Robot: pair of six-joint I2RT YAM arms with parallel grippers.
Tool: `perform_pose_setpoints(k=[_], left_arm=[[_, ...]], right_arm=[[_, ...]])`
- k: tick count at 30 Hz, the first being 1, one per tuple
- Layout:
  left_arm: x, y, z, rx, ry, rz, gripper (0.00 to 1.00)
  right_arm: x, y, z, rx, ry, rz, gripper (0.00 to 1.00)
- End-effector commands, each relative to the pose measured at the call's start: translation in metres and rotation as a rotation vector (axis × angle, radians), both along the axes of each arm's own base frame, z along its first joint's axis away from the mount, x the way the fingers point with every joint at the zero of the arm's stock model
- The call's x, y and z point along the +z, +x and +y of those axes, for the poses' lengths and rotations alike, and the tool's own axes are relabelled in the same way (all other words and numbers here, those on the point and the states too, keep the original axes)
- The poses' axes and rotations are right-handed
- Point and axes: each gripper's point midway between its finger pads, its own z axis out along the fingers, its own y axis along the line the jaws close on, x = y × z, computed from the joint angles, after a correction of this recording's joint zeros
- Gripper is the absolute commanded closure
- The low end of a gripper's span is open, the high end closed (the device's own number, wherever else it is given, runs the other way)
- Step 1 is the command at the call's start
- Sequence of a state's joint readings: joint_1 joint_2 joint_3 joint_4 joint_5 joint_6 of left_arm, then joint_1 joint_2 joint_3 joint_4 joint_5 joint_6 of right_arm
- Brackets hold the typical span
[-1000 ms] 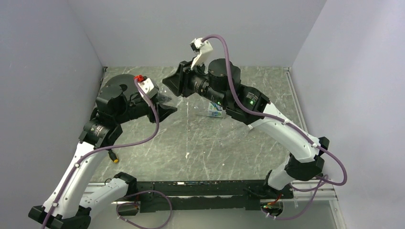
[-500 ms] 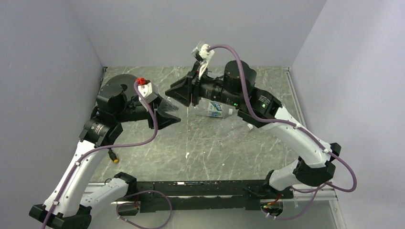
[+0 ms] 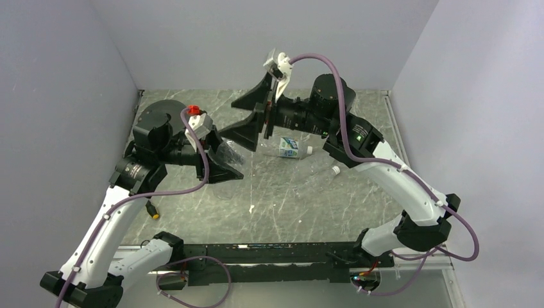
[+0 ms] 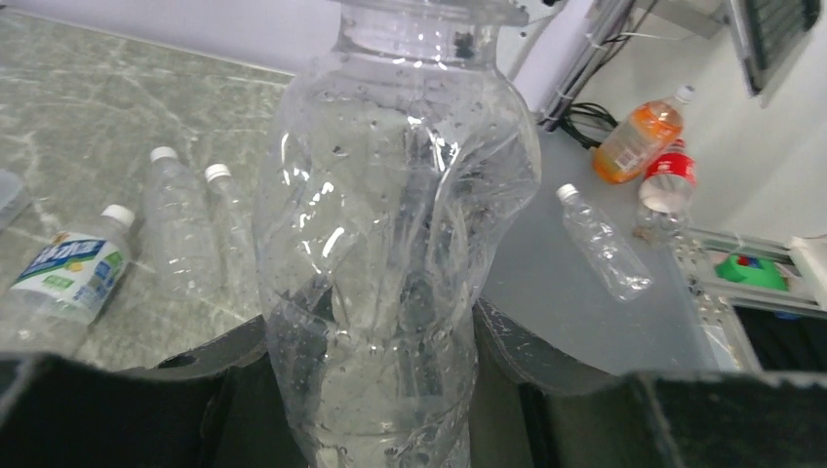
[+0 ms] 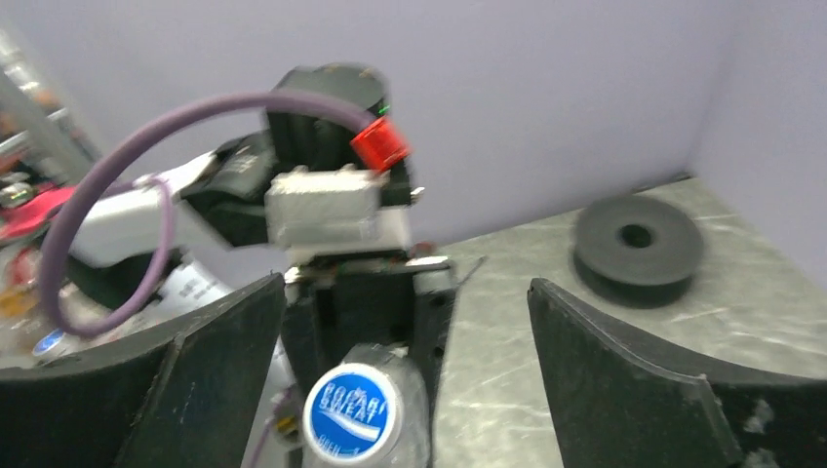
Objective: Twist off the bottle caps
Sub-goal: Unscrew the bottle cap from the plastic bottle.
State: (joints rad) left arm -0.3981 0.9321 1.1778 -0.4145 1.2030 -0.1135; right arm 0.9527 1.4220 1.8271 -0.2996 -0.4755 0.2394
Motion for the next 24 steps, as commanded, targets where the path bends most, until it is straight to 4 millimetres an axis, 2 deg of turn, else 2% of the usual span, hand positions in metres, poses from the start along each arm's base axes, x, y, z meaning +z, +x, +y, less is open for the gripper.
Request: perform_pose_setpoints(k=[1,4,8,10,15,19,24], left_arm=[[0.009,0.019,0.004,0.142,0.005,-0.121,0.65],[0.003,0.042,0.011,0.286,0.035,-0.158,0.65],[-0.003,0.071,0.023,0.449,0.081,-0.220,0.66],[-0.002,0.079,0.028,0.498,0.086,-0.234,0.65],[-0.009,0.089,0.031,0.539,0.129,-0.215,0.64],[-0.008,0.093,0.033,0.561,0.129,-0.226,0.64],[-0.008,0.094,0.034,0.571,0.127,-0.224,0.64]], right_arm=[[0.031,0.044,-0.016,-0.307,0.070,0.020,0.00],[0.036,0.065,-0.034,-0.504,0.097,0.065,0.00],[0.041,0.072,-0.043,-0.644,0.085,0.099,0.00],[0.037,0.074,-0.038,-0.663,0.059,0.111,0.01],[0.019,0.078,-0.023,-0.671,0.019,0.159,0.14],[0.008,0.077,-0.012,-0.654,0.000,0.178,0.24],[-0.001,0.075,-0.003,-0.626,-0.020,0.191,0.31]])
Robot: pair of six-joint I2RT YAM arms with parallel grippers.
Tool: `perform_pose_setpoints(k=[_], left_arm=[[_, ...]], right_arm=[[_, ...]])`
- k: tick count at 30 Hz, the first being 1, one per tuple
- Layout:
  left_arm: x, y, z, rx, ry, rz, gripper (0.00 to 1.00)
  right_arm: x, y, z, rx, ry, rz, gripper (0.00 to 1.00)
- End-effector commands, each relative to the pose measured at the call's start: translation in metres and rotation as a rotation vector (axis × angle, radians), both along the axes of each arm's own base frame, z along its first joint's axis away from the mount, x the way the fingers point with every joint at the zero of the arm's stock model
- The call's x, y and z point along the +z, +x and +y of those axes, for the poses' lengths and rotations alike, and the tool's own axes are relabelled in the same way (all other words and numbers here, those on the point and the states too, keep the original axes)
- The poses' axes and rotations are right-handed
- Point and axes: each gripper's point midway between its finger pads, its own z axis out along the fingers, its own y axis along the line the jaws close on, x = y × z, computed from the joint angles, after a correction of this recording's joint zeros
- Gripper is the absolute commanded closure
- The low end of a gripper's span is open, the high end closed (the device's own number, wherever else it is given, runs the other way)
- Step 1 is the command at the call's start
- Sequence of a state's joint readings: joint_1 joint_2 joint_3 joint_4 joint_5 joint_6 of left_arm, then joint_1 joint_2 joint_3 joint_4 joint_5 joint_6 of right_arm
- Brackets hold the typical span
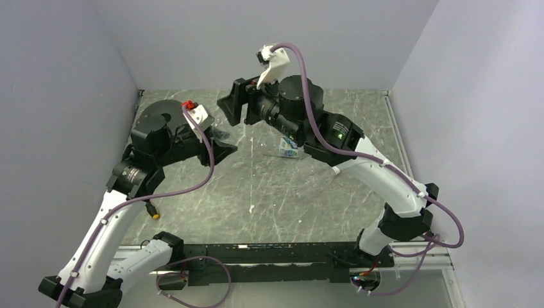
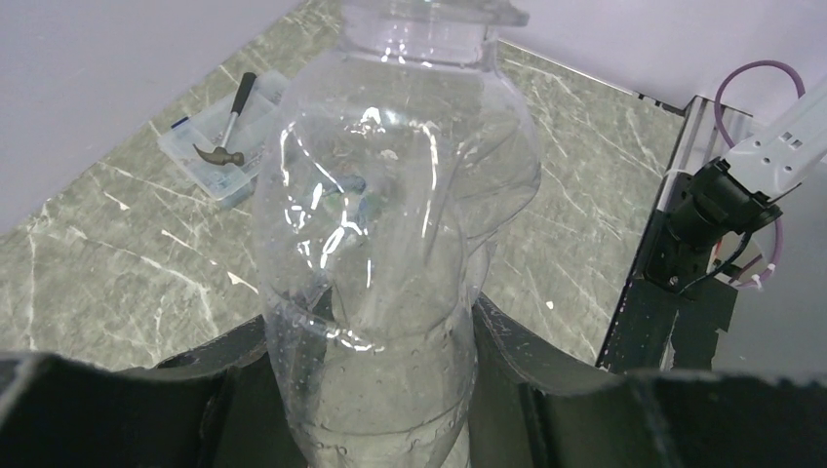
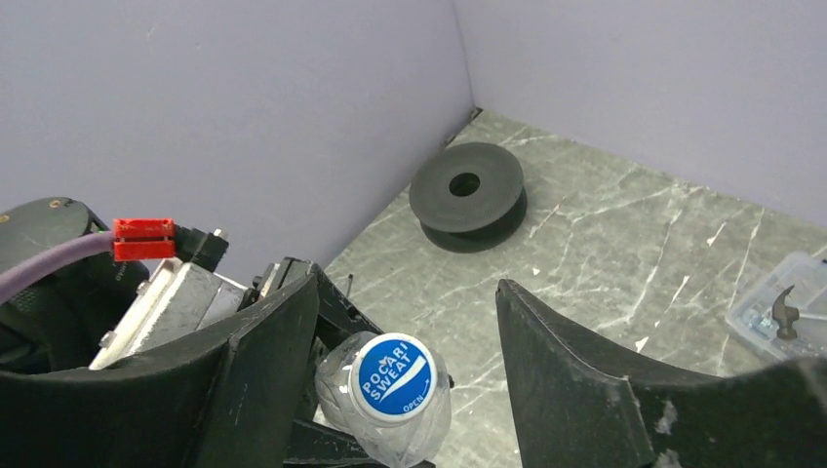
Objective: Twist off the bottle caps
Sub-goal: Unscrew the bottle cap from the plastic bottle.
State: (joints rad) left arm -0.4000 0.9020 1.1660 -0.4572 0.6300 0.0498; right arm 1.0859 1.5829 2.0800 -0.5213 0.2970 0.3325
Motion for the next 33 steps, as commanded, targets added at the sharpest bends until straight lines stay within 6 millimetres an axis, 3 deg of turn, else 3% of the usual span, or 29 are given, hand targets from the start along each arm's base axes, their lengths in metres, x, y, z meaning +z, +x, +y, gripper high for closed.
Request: perform_pose_setpoints(k=[1,7,14,16,18,21,24,29,33], left_arm=[[0.012,0.003,0.003,0.026,-0.006,-0.051,0.64],[0.012,0.004,0.005,0.038,-0.008,-0.062,0.64],[0.016,0.004,0.004,0.042,-0.024,-0.063,0.64],[0.016,0.004,0.004,0.040,-0.025,-0.061,0.64],[0.016,0.004,0.004,0.039,-0.023,-0.062,0.64],[0.015,0.001,0.003,0.023,-0.024,-0.057,0.64],[0.016,-0.008,-0.003,-0.036,-0.042,-0.042,0.64],[0.023,-0.043,-0.019,-0.233,-0.100,0.015,0.62],[0.037,-0.061,-0.025,-0.341,-0.148,-0.007,0.61]], right_arm=[[0.006,-0.006,0.000,0.014,0.028,0.009,0.32],[-0.003,-0.008,0.002,0.027,0.018,0.026,0.45],[-0.016,-0.009,0.009,0.045,0.000,0.052,0.45],[-0.015,-0.010,0.008,0.045,0.013,0.047,0.55],[-0.010,-0.012,0.004,0.046,0.034,0.037,0.69],[-0.004,-0.014,0.000,0.049,0.051,0.019,0.82],[0.011,-0.024,-0.003,0.101,0.079,-0.037,0.85],[0.044,-0.048,-0.008,0.270,0.124,-0.166,0.88],[0.057,-0.065,0.002,0.452,0.140,-0.219,0.96]])
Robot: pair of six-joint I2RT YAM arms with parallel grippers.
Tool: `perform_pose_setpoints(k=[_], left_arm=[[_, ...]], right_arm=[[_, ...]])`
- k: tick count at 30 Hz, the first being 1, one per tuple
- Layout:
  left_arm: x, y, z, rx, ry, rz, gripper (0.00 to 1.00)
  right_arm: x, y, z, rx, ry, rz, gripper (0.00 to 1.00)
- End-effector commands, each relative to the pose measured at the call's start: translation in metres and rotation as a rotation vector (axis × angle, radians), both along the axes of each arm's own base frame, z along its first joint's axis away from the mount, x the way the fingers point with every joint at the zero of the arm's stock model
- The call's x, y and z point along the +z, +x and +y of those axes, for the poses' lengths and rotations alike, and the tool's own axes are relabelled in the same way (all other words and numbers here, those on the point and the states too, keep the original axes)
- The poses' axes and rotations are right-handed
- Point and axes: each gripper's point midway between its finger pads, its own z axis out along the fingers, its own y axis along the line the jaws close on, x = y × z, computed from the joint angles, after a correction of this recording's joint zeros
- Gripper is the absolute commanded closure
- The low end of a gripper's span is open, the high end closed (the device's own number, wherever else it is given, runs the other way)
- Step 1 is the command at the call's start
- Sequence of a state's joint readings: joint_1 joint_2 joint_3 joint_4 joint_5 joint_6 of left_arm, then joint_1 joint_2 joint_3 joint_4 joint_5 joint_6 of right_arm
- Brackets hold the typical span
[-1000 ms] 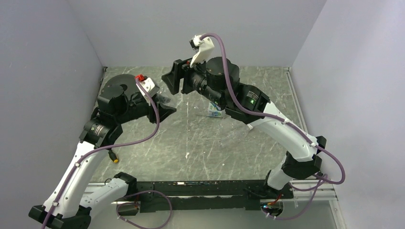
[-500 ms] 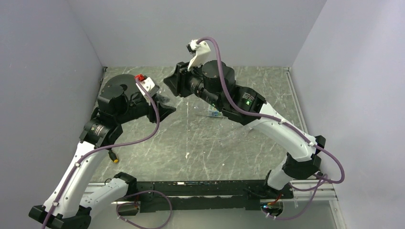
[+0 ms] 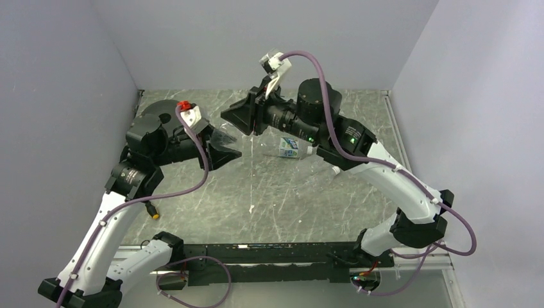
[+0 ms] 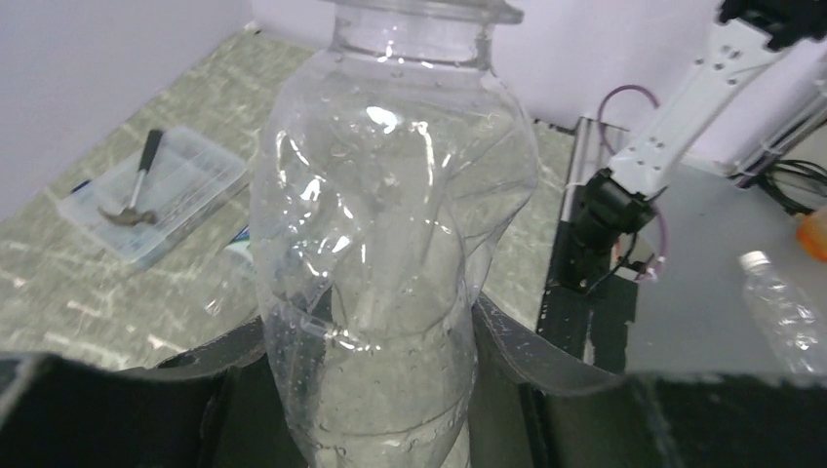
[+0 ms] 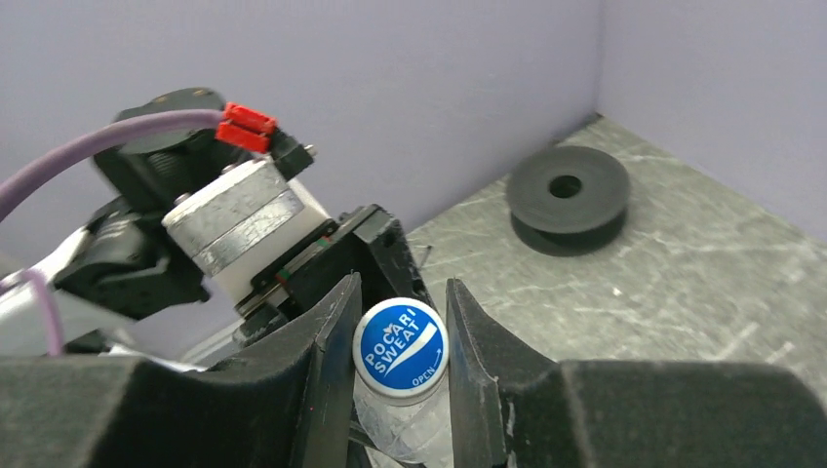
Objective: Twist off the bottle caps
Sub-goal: Unscrew the bottle cap from the plastic bottle.
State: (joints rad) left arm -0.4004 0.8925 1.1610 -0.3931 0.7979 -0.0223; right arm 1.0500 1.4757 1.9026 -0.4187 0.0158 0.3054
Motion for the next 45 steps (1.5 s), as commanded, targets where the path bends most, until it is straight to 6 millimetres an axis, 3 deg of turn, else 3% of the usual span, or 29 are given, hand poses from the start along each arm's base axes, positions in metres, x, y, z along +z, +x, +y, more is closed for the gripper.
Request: perform_pose_setpoints(k=[1,7,19,21,22,26,28,33,38,45], left_arm=[[0.021,-0.040,-0.011,-0.217,-0.069,-0.008,0.61],[0.013,-0.060,-0.015,-0.348,-0.074,0.100,0.60],[0.014,-0.056,-0.018,-0.350,-0.095,0.115,0.62],[0.015,-0.058,-0.018,-0.360,-0.097,0.118,0.62],[0.015,-0.058,-0.018,-0.356,-0.096,0.117,0.62],[0.016,-0.047,-0.016,-0.283,-0.084,0.082,0.63],[0.017,-0.037,-0.014,-0.216,-0.080,0.053,0.63],[0.016,-0.005,-0.002,-0.012,-0.055,-0.011,0.62],[0.010,0.021,0.013,0.157,-0.016,-0.051,0.62],[0.009,0.028,0.017,0.192,-0.001,-0.070,0.62]], right_arm=[[0.067,-0.040,-0.001,0.273,0.141,-0.193,0.96],[0.067,-0.078,-0.002,0.532,0.133,-0.302,0.96],[0.045,-0.064,-0.006,0.496,0.085,-0.277,0.91],[0.043,-0.066,-0.008,0.497,0.084,-0.279,0.87],[0.042,-0.063,-0.009,0.484,0.078,-0.274,0.77],[0.041,-0.041,-0.010,0.345,0.056,-0.216,0.13],[0.042,-0.028,-0.012,0.254,0.057,-0.166,0.01],[0.047,0.001,-0.025,0.028,0.090,-0.027,0.00],[0.039,0.011,-0.030,-0.144,0.066,0.002,0.00],[0.030,0.022,-0.014,-0.192,0.002,0.033,0.07]])
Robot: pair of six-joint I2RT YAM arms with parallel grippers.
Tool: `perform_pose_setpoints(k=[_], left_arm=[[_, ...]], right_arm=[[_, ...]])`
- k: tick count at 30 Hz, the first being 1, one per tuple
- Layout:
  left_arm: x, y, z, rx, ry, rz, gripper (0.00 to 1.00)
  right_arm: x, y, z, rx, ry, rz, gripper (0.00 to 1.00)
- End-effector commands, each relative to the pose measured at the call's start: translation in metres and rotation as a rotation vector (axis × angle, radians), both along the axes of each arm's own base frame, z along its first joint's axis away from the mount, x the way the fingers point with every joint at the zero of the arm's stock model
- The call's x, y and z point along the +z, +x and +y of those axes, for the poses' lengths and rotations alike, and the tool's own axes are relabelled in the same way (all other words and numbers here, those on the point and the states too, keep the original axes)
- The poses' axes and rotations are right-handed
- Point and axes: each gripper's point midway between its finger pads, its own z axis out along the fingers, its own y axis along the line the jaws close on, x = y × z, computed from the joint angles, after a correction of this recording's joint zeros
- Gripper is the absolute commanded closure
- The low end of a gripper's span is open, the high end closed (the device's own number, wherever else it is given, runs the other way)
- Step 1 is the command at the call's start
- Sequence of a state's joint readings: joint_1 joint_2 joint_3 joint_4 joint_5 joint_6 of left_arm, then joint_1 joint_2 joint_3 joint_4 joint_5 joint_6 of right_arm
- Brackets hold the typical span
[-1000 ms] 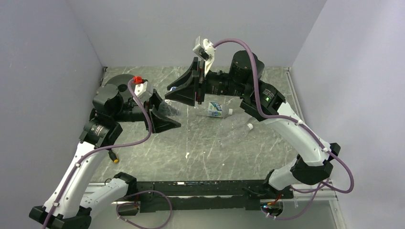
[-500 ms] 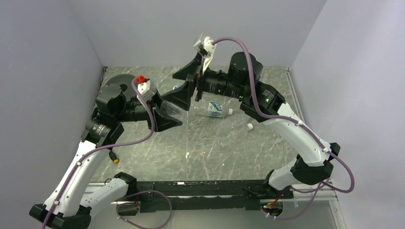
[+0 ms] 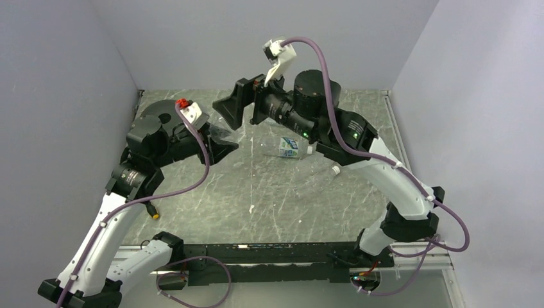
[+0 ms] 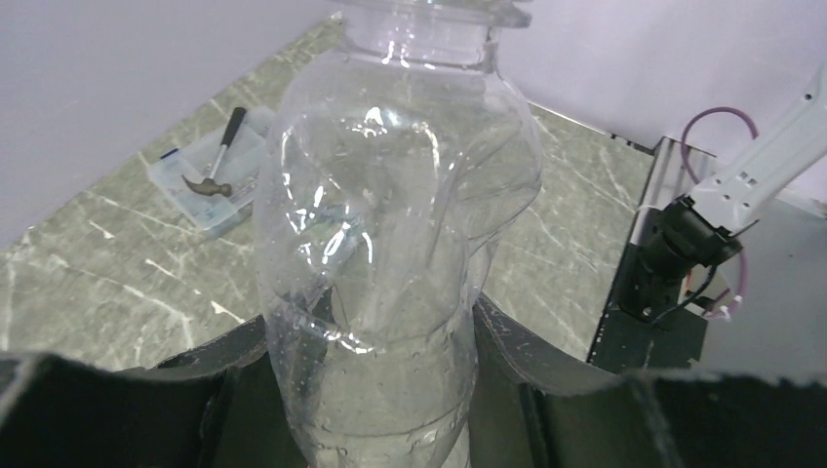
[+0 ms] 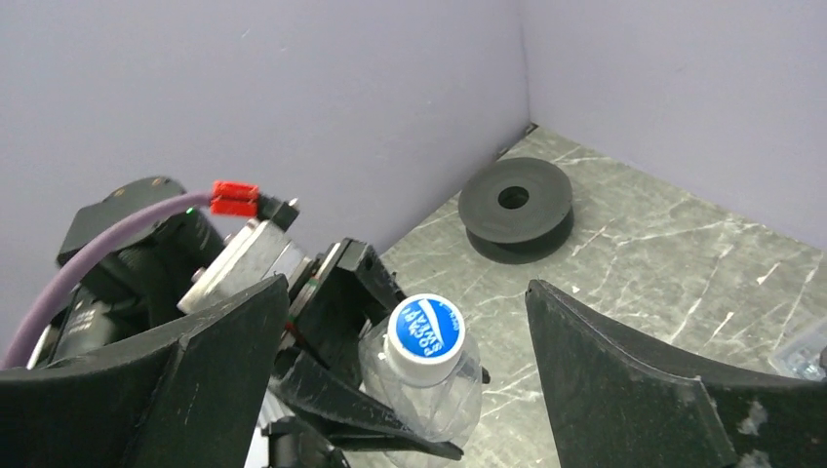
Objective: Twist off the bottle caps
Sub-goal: Unscrew the bottle cap from the plastic bottle.
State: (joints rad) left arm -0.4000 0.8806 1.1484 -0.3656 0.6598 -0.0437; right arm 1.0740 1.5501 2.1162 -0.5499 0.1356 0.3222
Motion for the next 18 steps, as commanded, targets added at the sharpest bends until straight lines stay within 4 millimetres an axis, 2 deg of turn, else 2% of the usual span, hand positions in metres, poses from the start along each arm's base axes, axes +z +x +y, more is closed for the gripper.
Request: perform_pose_setpoints(k=[1,9,12,16,18], left_arm=[[0.007,0.008,0.006,0.054,0.010,-0.055,0.62],[0.006,0.007,0.007,0.055,0.009,-0.055,0.62],[0.007,0.007,0.007,0.058,0.009,-0.058,0.62],[0.005,0.006,0.006,0.052,0.010,-0.054,0.62],[0.003,0.004,0.005,0.038,0.011,-0.049,0.62]], right_arm=[[0.000,0.016,-0.004,-0.095,-0.013,0.026,0.09],[-0.009,0.021,0.005,-0.097,-0.030,0.039,0.26],[-0.010,0.020,0.009,-0.081,-0.022,0.043,0.41],[-0.010,0.017,0.007,-0.072,-0.012,0.039,0.67],[-0.008,0.015,0.007,-0.058,-0.005,0.025,0.75]])
